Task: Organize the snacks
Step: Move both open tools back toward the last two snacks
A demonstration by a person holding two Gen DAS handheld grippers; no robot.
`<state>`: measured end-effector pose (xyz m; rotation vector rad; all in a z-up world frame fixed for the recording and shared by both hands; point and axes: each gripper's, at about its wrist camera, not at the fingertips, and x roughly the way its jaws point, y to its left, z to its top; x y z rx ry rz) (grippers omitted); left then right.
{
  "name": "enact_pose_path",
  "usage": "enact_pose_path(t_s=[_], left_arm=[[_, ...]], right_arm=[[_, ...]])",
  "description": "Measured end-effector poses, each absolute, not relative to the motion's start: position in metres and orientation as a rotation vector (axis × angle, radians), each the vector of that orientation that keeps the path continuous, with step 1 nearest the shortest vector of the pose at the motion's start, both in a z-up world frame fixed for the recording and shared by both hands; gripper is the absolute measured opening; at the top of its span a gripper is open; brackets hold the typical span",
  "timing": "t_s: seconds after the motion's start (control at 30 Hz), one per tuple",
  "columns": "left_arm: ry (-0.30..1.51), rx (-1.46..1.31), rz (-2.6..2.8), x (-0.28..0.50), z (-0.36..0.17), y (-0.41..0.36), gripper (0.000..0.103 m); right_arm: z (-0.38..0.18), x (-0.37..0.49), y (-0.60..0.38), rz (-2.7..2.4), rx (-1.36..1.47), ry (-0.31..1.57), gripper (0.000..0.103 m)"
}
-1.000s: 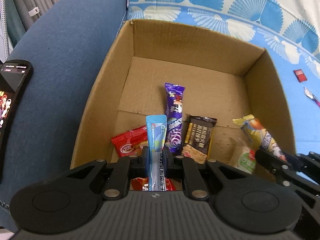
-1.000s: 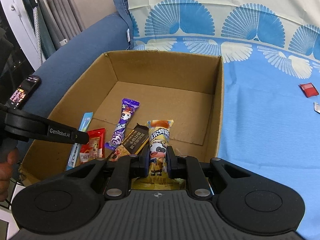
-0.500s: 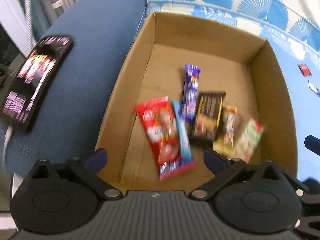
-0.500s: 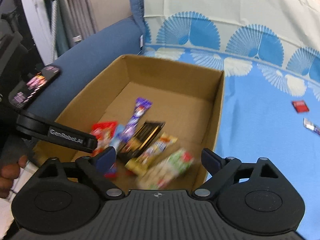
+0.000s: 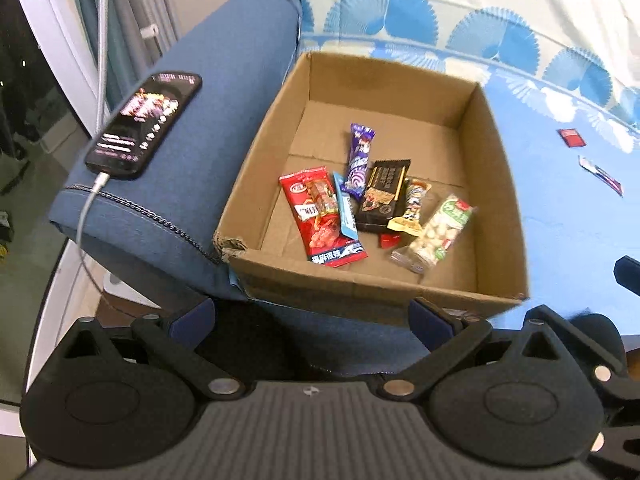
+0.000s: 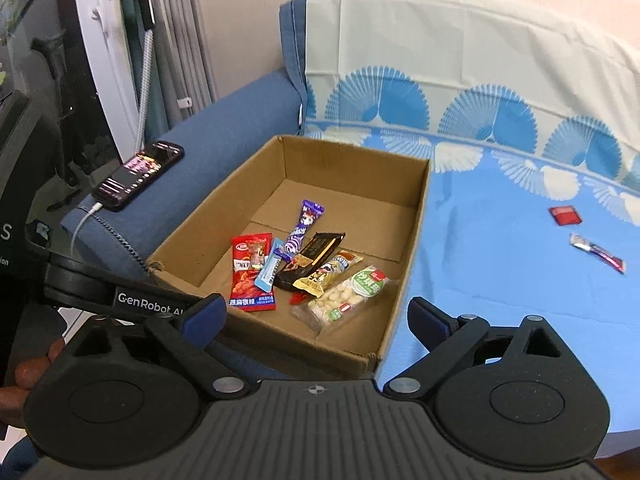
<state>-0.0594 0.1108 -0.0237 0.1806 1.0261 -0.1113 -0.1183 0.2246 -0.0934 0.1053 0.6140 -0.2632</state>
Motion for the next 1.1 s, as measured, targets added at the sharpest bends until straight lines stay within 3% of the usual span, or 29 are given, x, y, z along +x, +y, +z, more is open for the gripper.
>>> enact_pose_path(t_s=[0.63, 1.1], left_arm=[[0.895, 0.228, -0.126, -0.126, 0.013, 0.096, 0.103], [0.900, 0.287, -0.148, -0.127, 0.011, 0.072, 0.103]], right_arm=[[-0.069, -0.190, 0.241, -0.299, 0.118, 0.444, 0.098], [-0.071, -0.205, 0.231, -0.314, 0.165, 0.416, 0.099]])
